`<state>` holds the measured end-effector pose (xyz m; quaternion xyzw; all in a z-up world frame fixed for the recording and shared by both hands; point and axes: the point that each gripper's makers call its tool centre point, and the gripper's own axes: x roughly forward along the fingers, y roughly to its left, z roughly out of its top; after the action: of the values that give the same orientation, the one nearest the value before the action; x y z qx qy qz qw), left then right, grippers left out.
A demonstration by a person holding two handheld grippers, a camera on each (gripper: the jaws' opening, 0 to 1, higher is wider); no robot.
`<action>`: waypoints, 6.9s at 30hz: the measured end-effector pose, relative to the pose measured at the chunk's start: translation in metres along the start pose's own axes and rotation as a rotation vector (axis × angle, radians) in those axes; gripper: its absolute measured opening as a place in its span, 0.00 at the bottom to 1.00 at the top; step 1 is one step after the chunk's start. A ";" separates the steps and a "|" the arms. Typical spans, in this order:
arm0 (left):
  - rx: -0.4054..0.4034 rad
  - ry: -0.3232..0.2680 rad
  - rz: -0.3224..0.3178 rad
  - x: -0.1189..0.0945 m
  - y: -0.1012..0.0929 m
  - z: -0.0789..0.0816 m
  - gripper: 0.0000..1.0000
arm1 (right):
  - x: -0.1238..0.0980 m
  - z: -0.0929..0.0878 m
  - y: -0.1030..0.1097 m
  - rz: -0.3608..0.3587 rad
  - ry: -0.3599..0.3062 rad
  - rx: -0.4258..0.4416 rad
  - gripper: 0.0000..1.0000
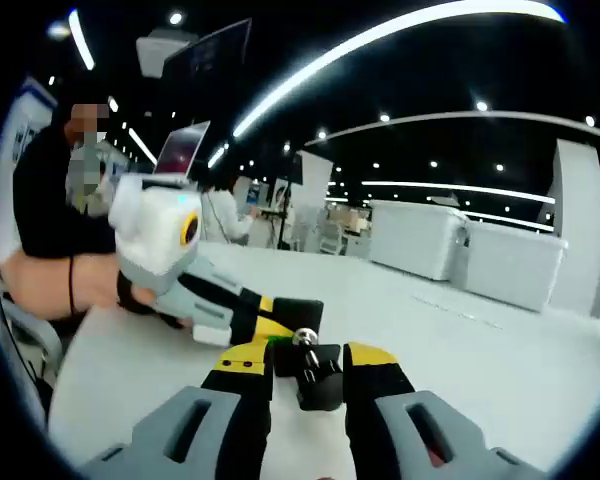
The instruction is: Clamp the fixed fixture on the desktop, loosen the retaining clip, secure it to the edge of the desk, and tighten the retaining clip.
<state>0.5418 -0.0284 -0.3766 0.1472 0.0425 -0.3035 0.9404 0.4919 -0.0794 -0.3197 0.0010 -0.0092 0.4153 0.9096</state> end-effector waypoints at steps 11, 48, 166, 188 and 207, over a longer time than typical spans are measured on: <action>0.003 -0.001 0.003 0.001 0.000 0.000 0.06 | -0.002 -0.029 -0.038 -0.078 0.144 0.283 0.20; 0.007 -0.001 0.006 0.000 0.000 0.001 0.06 | 0.002 -0.023 0.002 -0.047 0.090 -0.696 0.08; 0.013 -0.002 0.011 0.000 0.001 0.001 0.07 | 0.006 -0.047 -0.024 -0.031 0.212 0.220 0.25; 0.016 -0.002 0.013 0.001 0.001 0.001 0.07 | 0.011 -0.039 -0.014 -0.092 0.162 -0.472 0.25; 0.014 -0.002 0.011 0.002 0.001 0.001 0.07 | 0.005 -0.032 -0.033 -0.084 0.136 0.168 0.25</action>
<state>0.5439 -0.0284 -0.3757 0.1534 0.0384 -0.2987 0.9411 0.5204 -0.0968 -0.3513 0.0496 0.0873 0.3753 0.9215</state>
